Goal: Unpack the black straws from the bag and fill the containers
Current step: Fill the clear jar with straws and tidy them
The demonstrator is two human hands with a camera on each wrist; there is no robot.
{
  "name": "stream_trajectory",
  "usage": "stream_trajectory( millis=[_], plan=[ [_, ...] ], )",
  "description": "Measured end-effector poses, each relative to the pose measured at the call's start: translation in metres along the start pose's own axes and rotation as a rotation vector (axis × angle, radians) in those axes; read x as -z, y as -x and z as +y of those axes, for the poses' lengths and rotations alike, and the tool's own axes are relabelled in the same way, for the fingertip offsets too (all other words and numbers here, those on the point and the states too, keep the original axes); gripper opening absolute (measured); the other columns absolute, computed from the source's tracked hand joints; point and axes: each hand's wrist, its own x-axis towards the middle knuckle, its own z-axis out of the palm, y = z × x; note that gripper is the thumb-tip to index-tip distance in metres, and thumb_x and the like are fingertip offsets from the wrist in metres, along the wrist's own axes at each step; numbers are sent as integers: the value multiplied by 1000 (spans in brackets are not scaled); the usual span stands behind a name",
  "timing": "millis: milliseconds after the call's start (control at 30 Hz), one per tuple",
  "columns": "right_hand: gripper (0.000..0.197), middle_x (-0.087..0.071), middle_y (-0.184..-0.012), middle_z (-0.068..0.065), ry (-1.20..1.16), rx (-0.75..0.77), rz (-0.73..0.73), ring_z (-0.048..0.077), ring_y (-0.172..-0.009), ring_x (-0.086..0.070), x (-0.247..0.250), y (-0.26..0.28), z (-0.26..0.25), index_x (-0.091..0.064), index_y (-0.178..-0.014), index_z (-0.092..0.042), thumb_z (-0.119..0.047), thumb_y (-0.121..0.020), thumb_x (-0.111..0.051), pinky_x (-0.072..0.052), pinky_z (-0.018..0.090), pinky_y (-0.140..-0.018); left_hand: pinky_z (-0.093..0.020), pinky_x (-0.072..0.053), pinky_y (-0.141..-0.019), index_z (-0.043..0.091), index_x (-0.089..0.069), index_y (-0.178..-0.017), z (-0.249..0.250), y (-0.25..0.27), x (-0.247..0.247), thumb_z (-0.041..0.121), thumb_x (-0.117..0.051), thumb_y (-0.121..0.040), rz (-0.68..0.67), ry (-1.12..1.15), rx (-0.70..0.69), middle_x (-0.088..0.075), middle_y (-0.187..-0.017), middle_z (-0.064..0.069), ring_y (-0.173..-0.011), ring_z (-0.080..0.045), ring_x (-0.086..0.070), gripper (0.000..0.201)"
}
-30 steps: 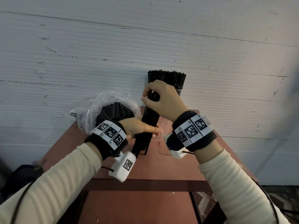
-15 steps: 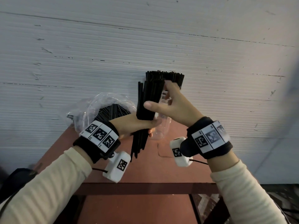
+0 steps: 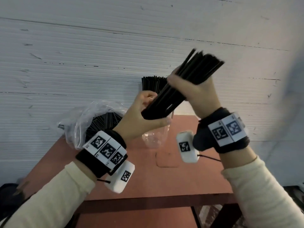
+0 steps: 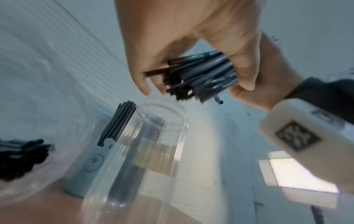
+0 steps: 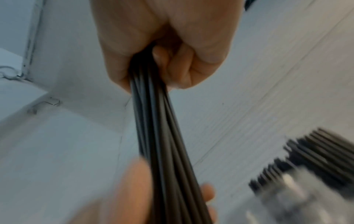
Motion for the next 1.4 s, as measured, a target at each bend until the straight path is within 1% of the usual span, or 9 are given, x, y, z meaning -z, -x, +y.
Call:
stream_trajectory(
  millis=[200, 333, 500, 733, 900, 1033, 1133, 1267, 1400],
  plan=[
    [12, -59, -68, -4, 36, 4, 339, 7, -62, -59, 21, -44, -7, -59, -73, -13, -6, -78, -68, -48, 19, -55, -41, -27, -117, 32, -3, -152, -25, -30, -11, 41, -89, -61, 47, -118, 225, -19, -157, 0, -142, -14, -23, 125],
    [11, -57, -64, -4, 189, -124, 347, 3, -55, -56, 9, -58, 16, -57, -70, -12, -11, -75, -67, -48, 19, -52, -45, -36, -113, 31, -3, -153, -35, -41, -13, 43, -91, -57, -4, -97, 353, -31, -155, -2, -139, -21, -37, 131],
    [18, -52, -61, -3, 371, -245, 191, 11, -54, -52, -14, -66, 36, -52, -67, -12, -20, -70, -69, -46, 24, -50, -43, -46, -103, 34, -41, -137, -45, -40, -14, 55, -89, -38, 15, -34, 347, -60, -128, 10, -120, -14, -56, 112],
    [19, -49, -62, 1, 368, -227, 196, 13, -55, -48, -22, -63, 35, -50, -66, -9, -19, -67, -66, -43, 27, -52, -42, -42, -107, 31, -40, -140, -40, -36, -13, 59, -85, -40, 13, -78, 343, -57, -132, 8, -125, -15, -51, 113],
    [32, -50, -65, 9, 304, -94, 117, 18, -58, -50, -28, -60, 17, -54, -71, 12, -18, -65, -65, -45, 31, -54, -42, -42, -107, 39, -47, -117, -44, -39, -13, 35, -89, -56, 2, -63, 333, -63, -116, 13, -116, -13, -57, 74],
    [28, -43, -57, 0, 312, -102, 53, 12, -51, -43, -32, -58, 15, -41, -57, -9, -18, -67, -66, -38, 23, -48, -42, -43, -106, 39, -50, -107, -44, -39, -13, 25, -88, -61, -11, -41, 312, -66, -111, 11, -111, -13, -61, 61],
    [36, -41, -55, -8, 358, -199, 43, 7, -47, -42, -25, -62, 25, -36, -56, -19, -19, -70, -69, -37, 19, -46, -37, -45, -103, 36, -53, -112, -44, -40, -14, 35, -89, -54, -13, -27, 308, -67, -107, 15, -105, -7, -62, 69],
    [25, -58, -67, -4, 484, -388, -82, 9, -59, -58, -16, -65, 45, -53, -71, -17, -31, -74, -75, -47, 22, -52, -26, -44, -92, 34, -48, -125, -45, -38, -14, 28, -88, -64, 1, -18, 287, -62, -103, 20, -96, 8, -55, 74],
    [44, -59, -62, 2, 587, -595, -409, 13, -50, -53, -15, -63, 65, -66, -87, -7, -46, -72, -79, -44, 24, -48, -34, -47, -100, 28, -46, -130, -47, -37, -15, 37, -89, -56, 10, -29, 278, -64, -114, 14, -107, -6, -61, 86]
  ],
)
